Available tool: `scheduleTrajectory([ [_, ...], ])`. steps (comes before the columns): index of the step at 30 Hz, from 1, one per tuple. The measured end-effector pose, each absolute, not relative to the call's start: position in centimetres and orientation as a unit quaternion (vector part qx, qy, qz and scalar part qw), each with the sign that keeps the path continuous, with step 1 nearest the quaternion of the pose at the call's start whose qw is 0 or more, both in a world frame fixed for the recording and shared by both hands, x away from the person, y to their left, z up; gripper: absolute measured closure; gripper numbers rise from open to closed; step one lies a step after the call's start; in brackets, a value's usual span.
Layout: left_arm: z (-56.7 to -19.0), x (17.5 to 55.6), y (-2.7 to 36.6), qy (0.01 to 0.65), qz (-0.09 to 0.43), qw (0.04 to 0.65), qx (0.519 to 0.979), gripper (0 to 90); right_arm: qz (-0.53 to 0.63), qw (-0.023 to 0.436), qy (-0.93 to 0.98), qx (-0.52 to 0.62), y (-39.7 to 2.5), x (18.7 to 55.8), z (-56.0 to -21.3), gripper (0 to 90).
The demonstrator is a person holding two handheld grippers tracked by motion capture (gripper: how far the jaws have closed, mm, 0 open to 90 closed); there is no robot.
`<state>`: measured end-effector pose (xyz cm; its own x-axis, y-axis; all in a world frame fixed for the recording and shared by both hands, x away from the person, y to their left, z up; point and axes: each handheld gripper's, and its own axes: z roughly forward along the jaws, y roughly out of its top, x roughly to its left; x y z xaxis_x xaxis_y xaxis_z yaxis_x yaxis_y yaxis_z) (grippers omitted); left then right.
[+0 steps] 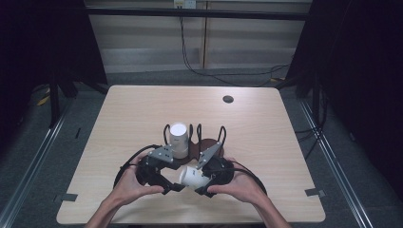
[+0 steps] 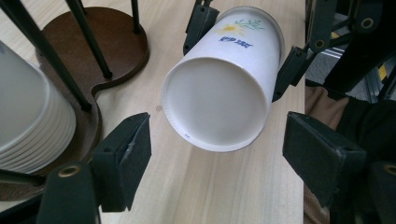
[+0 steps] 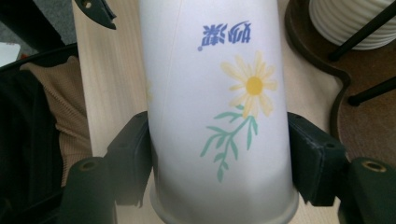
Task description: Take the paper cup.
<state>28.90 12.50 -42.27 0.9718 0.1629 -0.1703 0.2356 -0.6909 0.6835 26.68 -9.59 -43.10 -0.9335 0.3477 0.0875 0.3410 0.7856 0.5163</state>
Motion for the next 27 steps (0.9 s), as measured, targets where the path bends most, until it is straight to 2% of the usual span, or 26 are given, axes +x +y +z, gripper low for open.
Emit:
scheduleTrajectory([
  [11,-42.6,28.8,11.9,0.095,-0.052,0.359,0.927,26.0,0.247,0.01,0.953,0.173,-9.8,26.9,-42.1,31.8],
  [19,-42.9,28.5,11.1,0.082,-0.06,0.353,0.93,23.6,0.221,0.002,0.962,0.158,-9.2,26.6,-42.3,31.9],
  [27,-43.2,28.4,11.0,0.08,-0.06,0.347,0.933,31.1,0.211,-0.007,0.966,0.15,-8.6,26.5,-42.8,31.5],
])
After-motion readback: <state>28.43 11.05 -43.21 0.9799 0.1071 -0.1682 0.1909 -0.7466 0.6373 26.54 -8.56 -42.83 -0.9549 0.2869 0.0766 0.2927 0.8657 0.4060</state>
